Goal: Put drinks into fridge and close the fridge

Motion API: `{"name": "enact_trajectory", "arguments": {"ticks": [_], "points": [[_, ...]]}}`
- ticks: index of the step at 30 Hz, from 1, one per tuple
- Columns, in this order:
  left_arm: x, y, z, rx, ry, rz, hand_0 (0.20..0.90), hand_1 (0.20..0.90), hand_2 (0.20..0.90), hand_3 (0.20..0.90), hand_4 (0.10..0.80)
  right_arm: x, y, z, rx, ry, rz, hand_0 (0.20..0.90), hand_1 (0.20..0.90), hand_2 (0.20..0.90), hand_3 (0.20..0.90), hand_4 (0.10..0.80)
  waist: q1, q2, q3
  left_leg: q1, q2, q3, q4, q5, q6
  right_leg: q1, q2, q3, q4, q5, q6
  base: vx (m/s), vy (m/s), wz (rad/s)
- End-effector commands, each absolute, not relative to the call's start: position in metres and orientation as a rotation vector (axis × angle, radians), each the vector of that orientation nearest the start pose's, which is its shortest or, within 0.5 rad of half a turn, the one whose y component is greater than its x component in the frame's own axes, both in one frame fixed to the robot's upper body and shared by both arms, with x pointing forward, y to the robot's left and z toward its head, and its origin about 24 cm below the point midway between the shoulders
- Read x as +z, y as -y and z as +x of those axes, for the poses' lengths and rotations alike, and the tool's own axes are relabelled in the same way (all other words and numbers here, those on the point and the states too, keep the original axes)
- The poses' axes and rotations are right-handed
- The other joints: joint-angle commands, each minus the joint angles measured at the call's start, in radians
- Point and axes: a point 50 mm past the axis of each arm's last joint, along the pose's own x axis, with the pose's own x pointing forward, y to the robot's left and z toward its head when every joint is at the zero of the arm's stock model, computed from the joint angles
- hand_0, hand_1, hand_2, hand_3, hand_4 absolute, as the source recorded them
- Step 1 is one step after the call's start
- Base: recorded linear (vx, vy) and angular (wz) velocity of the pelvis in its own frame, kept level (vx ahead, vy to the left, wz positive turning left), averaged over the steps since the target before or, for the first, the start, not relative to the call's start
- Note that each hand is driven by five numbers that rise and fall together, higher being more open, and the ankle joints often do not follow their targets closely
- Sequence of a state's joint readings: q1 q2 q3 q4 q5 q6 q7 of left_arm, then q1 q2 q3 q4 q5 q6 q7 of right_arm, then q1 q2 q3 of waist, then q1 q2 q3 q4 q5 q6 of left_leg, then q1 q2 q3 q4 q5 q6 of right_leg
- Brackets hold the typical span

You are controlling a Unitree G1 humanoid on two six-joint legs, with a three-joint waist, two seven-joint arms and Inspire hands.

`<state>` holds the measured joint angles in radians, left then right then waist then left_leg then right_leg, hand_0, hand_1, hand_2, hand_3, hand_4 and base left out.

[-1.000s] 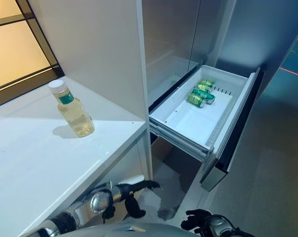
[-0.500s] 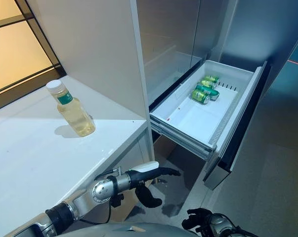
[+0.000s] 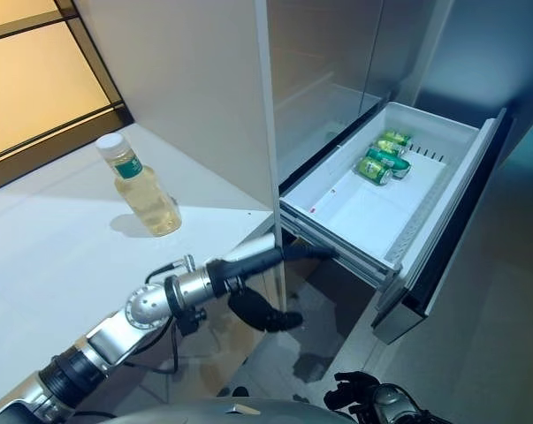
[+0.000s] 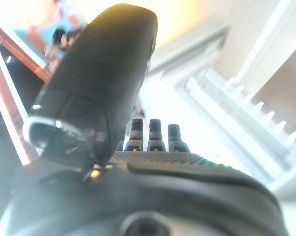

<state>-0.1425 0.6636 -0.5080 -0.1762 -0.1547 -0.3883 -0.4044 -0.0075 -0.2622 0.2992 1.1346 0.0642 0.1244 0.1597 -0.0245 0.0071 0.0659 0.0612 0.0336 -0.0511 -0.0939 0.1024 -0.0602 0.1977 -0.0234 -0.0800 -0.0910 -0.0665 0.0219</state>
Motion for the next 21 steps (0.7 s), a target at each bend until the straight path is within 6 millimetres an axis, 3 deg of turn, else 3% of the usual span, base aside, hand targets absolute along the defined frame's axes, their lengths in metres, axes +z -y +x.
{"name": "enact_trajectory", "arguments": {"ticks": [1,10,21], "points": [[0.162,-0.113,0.233,-0.995,0.657,0.435,0.900,0.900,0.900,0.900,0.800,-0.162,0.229,0.083,0.171,-1.324,-0.244,0.900,0.900,0.900,0.900,0.800,0.016,0.001,-0.007,0.043,-0.084,0.031,0.007,-0.157,0.083,-0.089,0.019,-0.028,0.015,0.051,0.057,-0.017,-0.012,0.09],[0.190,-0.131,0.231,-0.938,0.758,0.229,0.900,0.900,0.900,0.900,0.800,-0.163,0.227,0.080,0.139,-1.322,-0.206,0.900,0.900,0.900,0.900,0.800,0.040,-0.008,-0.011,0.041,-0.089,0.015,0.007,-0.155,0.083,-0.084,0.020,-0.028,0.010,0.054,0.047,-0.003,-0.003,0.02],[0.207,-0.147,0.228,-0.943,0.862,-0.066,0.900,0.900,0.900,0.900,0.800,-0.164,0.224,0.078,0.132,-1.322,-0.205,0.900,0.900,0.900,0.900,0.800,0.047,-0.013,-0.013,0.046,-0.092,0.003,0.007,-0.157,0.082,-0.079,0.020,-0.021,0.009,0.053,0.040,0.000,0.000,0.00]]}}
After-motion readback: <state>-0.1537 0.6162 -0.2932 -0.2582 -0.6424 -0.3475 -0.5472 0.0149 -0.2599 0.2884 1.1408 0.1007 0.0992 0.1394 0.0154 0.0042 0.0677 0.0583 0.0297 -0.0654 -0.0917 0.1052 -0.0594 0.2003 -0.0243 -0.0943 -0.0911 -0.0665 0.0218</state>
